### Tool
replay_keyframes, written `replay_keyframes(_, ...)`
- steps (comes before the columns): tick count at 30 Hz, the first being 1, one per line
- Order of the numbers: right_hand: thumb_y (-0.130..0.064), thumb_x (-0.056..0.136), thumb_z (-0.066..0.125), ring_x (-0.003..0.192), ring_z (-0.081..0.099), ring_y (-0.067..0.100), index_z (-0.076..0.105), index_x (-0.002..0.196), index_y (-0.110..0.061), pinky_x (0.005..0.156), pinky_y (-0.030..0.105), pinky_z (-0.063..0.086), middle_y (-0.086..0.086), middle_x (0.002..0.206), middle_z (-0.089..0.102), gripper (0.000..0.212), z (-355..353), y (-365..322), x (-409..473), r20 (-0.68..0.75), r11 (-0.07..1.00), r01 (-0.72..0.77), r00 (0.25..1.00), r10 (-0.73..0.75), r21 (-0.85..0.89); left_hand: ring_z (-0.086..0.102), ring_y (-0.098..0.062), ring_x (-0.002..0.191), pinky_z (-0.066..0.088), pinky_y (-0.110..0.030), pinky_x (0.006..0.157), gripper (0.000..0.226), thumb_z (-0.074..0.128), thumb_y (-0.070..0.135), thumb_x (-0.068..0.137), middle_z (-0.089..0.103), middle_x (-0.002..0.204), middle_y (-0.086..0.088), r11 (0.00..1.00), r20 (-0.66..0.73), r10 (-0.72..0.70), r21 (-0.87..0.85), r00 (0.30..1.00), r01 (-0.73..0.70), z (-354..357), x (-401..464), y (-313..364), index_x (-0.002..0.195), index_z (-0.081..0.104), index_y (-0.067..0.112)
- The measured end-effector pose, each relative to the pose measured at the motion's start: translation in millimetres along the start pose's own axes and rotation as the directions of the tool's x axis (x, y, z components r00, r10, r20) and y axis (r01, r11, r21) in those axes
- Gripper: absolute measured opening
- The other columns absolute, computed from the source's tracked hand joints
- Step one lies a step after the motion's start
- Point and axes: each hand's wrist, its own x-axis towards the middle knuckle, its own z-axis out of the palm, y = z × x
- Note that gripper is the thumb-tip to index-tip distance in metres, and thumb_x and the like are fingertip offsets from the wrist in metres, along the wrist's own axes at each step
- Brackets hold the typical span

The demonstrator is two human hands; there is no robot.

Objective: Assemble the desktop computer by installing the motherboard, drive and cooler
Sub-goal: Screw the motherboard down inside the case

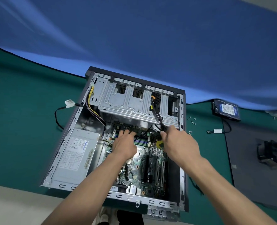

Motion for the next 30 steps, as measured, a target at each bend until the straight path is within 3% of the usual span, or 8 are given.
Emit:
replay_keyframes(4, -0.038, 0.095, 0.048, 0.088, 0.054, 0.029, 0.033, 0.120, -0.020, 0.073, 0.036, 0.043, 0.004, 0.110, 0.048, 0.034, -6, 7, 1, 0.088, 0.991, -0.034, 0.996, 0.023, 0.130, 0.031, -0.020, 0.128, 0.038, -0.036, 0.099, 0.062, 0.057, 0.010, 0.084, 0.041, 0.137, -0.002, 1.000, -0.014, -0.007, -0.008, 1.000, 0.007, 0, 1, 0, 0.141, 0.037, 0.020)
replay_keyframes(8, -0.043, 0.098, 0.039, 0.081, 0.055, 0.030, 0.039, 0.106, -0.015, 0.075, 0.040, 0.049, 0.009, 0.098, 0.059, 0.029, -4, 14, -5, 0.008, 0.990, -0.060, 0.998, 0.060, 0.127, 0.032, -0.020, 0.127, 0.037, -0.036, 0.100, 0.061, 0.057, 0.009, 0.084, 0.042, 0.136, -0.002, 1.000, -0.019, -0.009, -0.021, 1.000, 0.008, 0, 1, 0, 0.141, 0.037, 0.019)
replay_keyframes(11, -0.036, 0.096, 0.048, 0.085, 0.055, 0.027, 0.033, 0.119, -0.020, 0.076, 0.039, 0.048, 0.001, 0.107, 0.047, 0.032, -5, 9, -7, 0.102, 0.974, -0.033, 0.995, 0.011, 0.222, 0.031, -0.021, 0.127, 0.036, -0.037, 0.101, 0.060, 0.056, 0.009, 0.085, 0.042, 0.137, -0.003, 1.000, -0.018, -0.009, -0.025, 1.000, 0.009, 0, 1, 0, 0.141, 0.037, 0.018)
replay_keyframes(14, -0.036, 0.100, 0.037, 0.076, 0.054, 0.029, 0.035, 0.109, -0.016, 0.074, 0.041, 0.050, 0.011, 0.103, 0.061, 0.022, 0, 5, -9, 0.051, 0.992, -0.012, 0.999, 0.005, 0.129, 0.031, -0.021, 0.129, 0.037, -0.037, 0.101, 0.058, 0.055, 0.010, 0.086, 0.042, 0.138, -0.003, 1.000, -0.023, -0.005, -0.018, 1.000, 0.005, 1, 1, -1, 0.141, 0.037, 0.018)
replay_keyframes(19, -0.030, 0.095, 0.051, 0.106, 0.054, 0.032, 0.011, 0.143, -0.027, 0.080, 0.037, 0.041, 0.011, 0.143, 0.036, 0.063, 1, 7, -10, 0.081, 0.972, -0.010, 0.997, -0.010, 0.236, 0.031, -0.020, 0.129, 0.037, -0.037, 0.101, 0.058, 0.056, 0.012, 0.086, 0.042, 0.137, -0.002, 1.000, -0.027, -0.011, -0.022, 1.000, 0.010, 1, 0, 1, 0.141, 0.038, 0.018)
replay_keyframes(22, -0.035, 0.100, 0.039, 0.084, 0.050, 0.030, 0.029, 0.128, -0.019, 0.073, 0.037, 0.042, 0.015, 0.120, 0.055, 0.034, 4, 11, -10, -0.052, 0.982, -0.025, 0.998, 0.035, 0.185, 0.031, -0.020, 0.128, 0.037, -0.036, 0.101, 0.058, 0.056, 0.012, 0.087, 0.042, 0.137, -0.002, 1.000, -0.034, -0.011, -0.022, 0.999, 0.010, 2, 1, 0, 0.141, 0.038, 0.019)
replay_keyframes(25, -0.038, 0.097, 0.045, 0.088, 0.053, 0.030, 0.024, 0.135, -0.021, 0.073, 0.036, 0.040, 0.012, 0.128, 0.047, 0.046, 2, 12, -10, 0.011, 0.979, -0.032, 0.999, 0.031, 0.203, 0.031, -0.020, 0.128, 0.038, -0.036, 0.100, 0.056, 0.055, 0.011, 0.087, 0.042, 0.137, -0.002, 1.000, -0.041, -0.007, -0.024, 0.999, 0.006, 2, 1, -1, 0.140, 0.038, 0.018)
replay_keyframes(30, -0.037, 0.099, 0.041, 0.082, 0.052, 0.032, 0.033, 0.120, -0.017, 0.072, 0.036, 0.044, 0.013, 0.118, 0.056, 0.030, 2, 16, -10, 0.005, 0.988, -0.047, 0.999, 0.046, 0.144, 0.032, -0.020, 0.127, 0.039, -0.036, 0.099, 0.055, 0.053, 0.010, 0.087, 0.043, 0.136, -0.002, 1.000, -0.048, -0.002, -0.009, 0.999, 0.001, 4, 2, -1, 0.140, 0.039, 0.018)
